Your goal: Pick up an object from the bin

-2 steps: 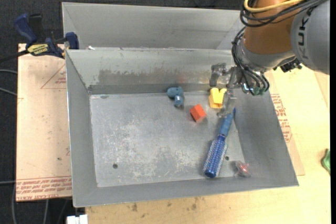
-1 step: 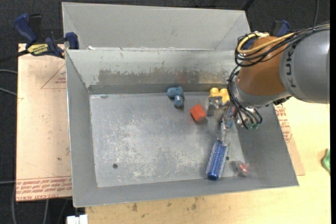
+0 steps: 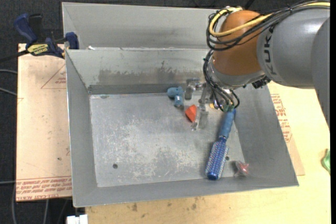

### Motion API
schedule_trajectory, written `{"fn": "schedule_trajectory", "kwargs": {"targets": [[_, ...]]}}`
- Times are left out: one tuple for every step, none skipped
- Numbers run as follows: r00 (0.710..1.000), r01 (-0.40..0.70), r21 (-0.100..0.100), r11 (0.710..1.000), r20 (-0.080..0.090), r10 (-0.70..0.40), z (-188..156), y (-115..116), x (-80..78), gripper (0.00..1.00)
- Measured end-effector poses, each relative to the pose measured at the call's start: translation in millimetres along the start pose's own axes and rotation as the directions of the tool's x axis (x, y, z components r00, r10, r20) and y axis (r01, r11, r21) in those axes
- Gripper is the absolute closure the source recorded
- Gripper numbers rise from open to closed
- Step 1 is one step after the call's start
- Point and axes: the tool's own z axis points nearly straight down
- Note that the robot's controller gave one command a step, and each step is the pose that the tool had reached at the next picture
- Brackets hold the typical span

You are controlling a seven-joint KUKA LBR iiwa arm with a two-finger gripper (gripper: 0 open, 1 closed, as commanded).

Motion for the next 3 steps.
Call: {"fn": "schedule_trajectory", "kwargs": {"targets": [[1.000,0.018,0.006,1.000,-0.008,-0.018,62,-33,-35.1,0.00],[1.000,0.021,0.005,1.000,-0.007,-0.021,58,-31,-34.9,1.00],[1.000,0.016,0.005,1.000,0.002,-0.016,-77,-32,-30.6,1.00]]}}
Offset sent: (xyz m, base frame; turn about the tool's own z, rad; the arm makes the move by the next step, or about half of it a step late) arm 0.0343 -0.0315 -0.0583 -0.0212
